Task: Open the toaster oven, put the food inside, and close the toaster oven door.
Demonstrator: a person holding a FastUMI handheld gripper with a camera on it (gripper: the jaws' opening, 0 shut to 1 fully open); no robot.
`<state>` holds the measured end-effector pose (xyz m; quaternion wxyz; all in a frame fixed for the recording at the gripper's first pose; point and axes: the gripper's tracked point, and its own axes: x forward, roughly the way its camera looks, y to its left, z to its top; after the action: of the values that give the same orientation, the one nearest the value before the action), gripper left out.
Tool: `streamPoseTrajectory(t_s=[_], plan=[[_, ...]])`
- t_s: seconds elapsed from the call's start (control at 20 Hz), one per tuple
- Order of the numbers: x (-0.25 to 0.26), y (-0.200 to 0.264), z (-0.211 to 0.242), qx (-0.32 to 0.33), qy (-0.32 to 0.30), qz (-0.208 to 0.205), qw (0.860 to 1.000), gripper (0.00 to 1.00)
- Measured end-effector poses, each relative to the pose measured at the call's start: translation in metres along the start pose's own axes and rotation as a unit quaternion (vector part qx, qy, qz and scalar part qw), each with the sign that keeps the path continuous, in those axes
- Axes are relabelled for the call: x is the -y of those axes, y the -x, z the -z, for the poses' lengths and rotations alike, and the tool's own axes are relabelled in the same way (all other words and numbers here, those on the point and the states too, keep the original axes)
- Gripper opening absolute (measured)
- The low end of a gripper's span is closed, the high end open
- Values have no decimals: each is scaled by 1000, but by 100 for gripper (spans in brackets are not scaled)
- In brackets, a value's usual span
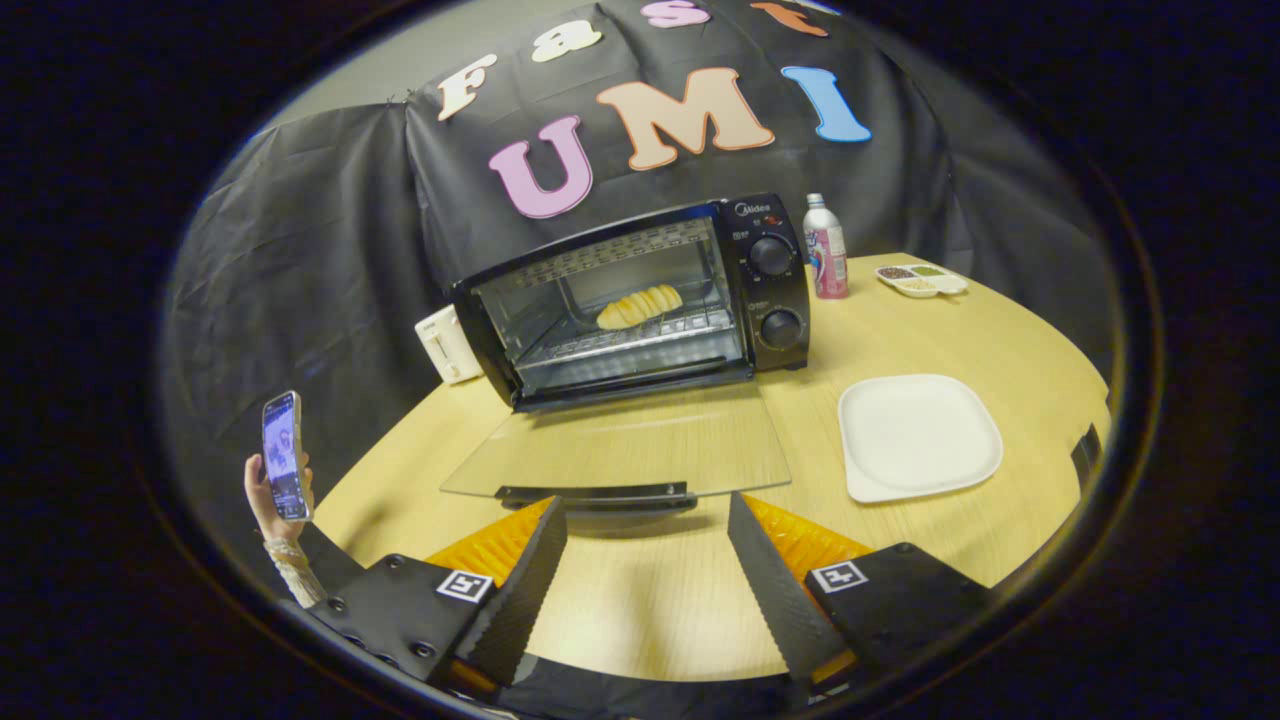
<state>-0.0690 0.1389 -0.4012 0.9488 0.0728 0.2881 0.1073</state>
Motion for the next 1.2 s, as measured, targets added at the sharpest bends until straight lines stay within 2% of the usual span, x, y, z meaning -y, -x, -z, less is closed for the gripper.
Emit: streamPoseTrajectory(t_s=[0.25,0.6,0.95,1.2], plan=[[0,-3,30,-36,9,11,999,99],[-9,-30,36,-41,35,28,998,99],[-33,-47,33,-41,41,25,998,99],[-43,-39,11,-13,38,24,999,99]])
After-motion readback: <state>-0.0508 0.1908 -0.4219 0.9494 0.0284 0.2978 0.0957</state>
